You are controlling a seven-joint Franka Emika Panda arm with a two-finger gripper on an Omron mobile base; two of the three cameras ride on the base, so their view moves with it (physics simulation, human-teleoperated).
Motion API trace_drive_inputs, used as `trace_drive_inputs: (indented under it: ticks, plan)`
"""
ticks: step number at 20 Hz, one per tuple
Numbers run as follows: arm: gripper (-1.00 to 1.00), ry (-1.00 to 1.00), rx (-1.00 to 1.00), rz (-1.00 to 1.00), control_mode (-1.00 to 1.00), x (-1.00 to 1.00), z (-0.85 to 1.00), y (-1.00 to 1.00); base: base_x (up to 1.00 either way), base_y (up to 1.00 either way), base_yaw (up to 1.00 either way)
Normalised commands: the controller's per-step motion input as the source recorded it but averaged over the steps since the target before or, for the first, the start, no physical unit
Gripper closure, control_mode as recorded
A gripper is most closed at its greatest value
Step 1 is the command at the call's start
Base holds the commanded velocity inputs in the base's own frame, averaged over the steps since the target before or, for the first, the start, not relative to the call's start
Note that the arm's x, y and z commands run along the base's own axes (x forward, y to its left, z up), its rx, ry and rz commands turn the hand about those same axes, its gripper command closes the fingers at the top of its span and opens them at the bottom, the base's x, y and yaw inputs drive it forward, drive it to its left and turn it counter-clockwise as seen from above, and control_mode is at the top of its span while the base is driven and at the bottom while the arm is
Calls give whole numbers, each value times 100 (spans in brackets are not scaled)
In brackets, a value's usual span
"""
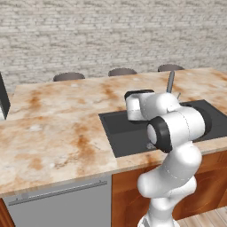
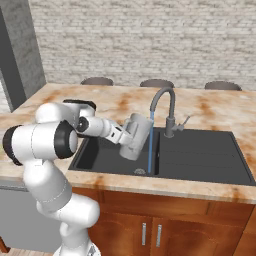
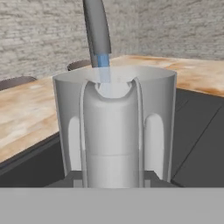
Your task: Turn on the sink faucet and place the jug under the water for a few seconds to fill it up.
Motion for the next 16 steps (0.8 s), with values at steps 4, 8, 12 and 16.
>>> trace_drive_inputs:
  ticks: [4,8,12,16]
  plan:
    - [100,0,0,-2,-100,34,0,0,0,0,0]
    - [100,0,0,0,-100,33,0,0,0,0,0]
    - [100,0,0,0,-100,25,-1,-9,0,0,0]
    - [100,0,-4,0,-100,1,-7,-36,0,0,0]
